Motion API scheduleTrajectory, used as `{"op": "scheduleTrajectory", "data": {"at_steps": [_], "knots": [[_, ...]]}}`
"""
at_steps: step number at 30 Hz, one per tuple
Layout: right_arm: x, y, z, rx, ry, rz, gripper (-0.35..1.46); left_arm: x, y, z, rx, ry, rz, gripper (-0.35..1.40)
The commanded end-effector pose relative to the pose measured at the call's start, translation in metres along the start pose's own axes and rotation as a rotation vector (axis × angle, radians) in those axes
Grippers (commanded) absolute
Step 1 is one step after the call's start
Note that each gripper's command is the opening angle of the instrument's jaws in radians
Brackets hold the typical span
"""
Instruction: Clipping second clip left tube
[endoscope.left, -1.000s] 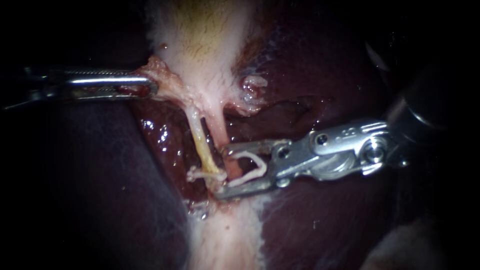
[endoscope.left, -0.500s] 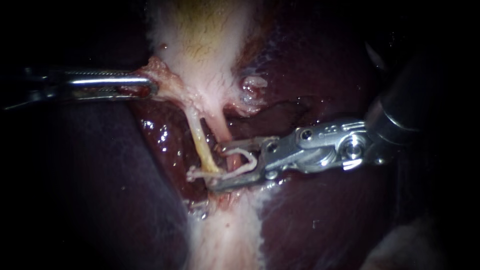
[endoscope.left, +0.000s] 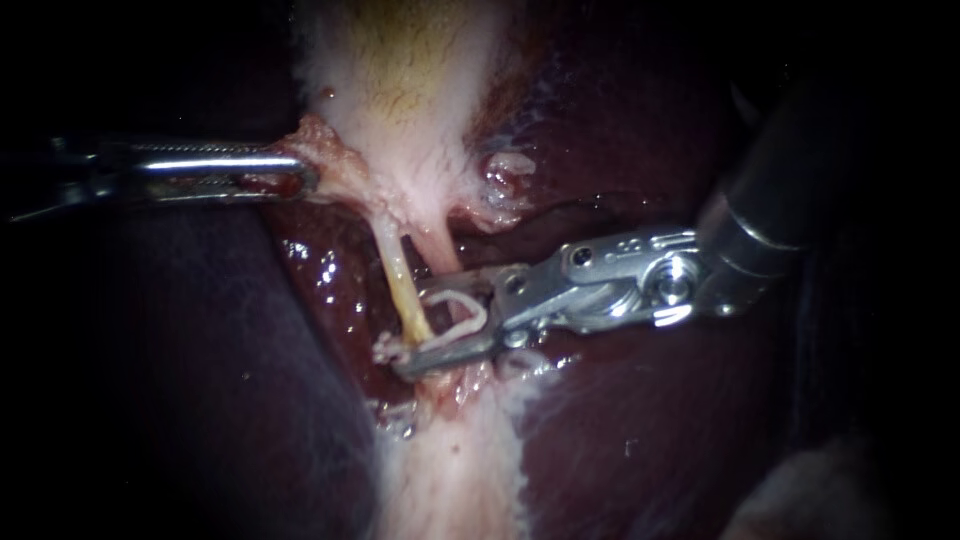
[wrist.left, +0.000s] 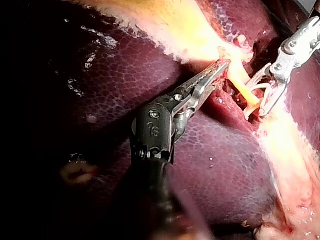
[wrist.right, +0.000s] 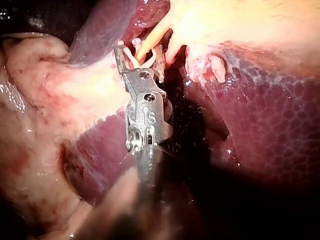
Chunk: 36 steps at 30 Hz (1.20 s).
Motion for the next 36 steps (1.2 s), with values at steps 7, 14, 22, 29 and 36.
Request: {"op": "scheduleTrajectory", "data": {"at_steps": [7, 14, 22, 29, 36], "knots": [[-0.0004, -0.0005, 0.002, 0.037, 0.005, -0.003, 0.49, 0.0, 0.0, 0.0002, 0.001, 0.0, -0.001, -0.35], [0.0002, -0.0015, 0.0015, 0.084, 0.079, 0.008, 0.49, 0.0, 0.0, 0.0001, 0.001, 0.0, 0.0, -0.35], [0.0023, -0.0051, 0.0008, 0.213, 0.152, 0.031, 0.48, 0.0, 0.0, 0.0, 0.0, 0.0, 0.0, -0.35], [0.0035, -0.0079, 0.0014, 0.294, 0.137, 0.005, 0.45, 0.0, -0.0001, 0.0, 0.0, 0.0, 0.0, -0.35], [0.0033, -0.0073, 0.0011, 0.284, 0.139, 0.025, 0.37, 0.0, 0.0, 0.0, 0.0, 0.0, 0.0, -0.35]]}}
